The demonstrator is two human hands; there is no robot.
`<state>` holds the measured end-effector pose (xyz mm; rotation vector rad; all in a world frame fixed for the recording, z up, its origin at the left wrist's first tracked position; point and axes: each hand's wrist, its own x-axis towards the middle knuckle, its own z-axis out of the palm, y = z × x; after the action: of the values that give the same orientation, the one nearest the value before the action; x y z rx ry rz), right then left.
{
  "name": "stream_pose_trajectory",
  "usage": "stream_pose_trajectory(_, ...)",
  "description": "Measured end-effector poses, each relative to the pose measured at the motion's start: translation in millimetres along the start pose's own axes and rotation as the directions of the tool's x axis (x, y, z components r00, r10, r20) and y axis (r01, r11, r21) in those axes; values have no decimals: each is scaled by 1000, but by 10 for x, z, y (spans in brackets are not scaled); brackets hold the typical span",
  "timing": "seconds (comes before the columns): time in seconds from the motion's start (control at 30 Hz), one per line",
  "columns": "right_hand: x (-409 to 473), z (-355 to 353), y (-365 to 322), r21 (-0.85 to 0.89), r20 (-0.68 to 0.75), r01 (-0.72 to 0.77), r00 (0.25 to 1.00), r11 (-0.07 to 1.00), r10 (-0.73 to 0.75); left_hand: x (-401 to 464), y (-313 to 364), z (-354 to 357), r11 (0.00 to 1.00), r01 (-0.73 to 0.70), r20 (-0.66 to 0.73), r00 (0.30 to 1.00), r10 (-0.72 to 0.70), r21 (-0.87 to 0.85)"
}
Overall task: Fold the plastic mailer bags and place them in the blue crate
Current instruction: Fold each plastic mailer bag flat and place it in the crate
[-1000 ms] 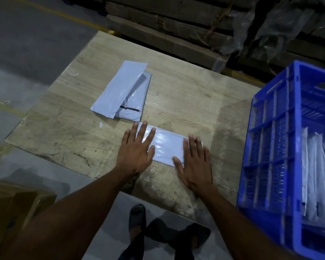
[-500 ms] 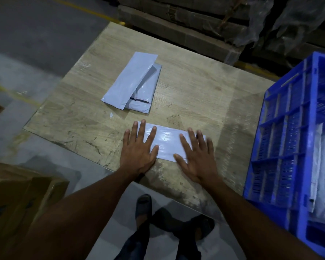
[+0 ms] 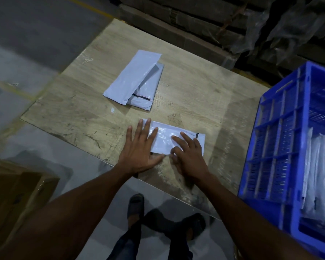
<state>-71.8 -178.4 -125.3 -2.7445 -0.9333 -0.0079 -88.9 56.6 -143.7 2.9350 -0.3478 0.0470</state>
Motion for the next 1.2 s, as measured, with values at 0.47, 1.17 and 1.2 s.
stream_pose_trajectory(0.47, -25, -321, -90, -175, 72, 397, 918, 901, -391, -9, -76, 29, 994, -56, -24, 998, 54, -92)
stream_pose_trajectory(1.17, 246, -717, 229, -194, 134, -95, 983, 976, 122, 3, 41, -111, 982, 126, 5, 992, -127, -141)
stream_pose_trajectory(1.2, 249, -606, 135, -172, 169, -168, 966, 971, 198, 3, 41, -112, 983, 123, 5, 992, -123, -136)
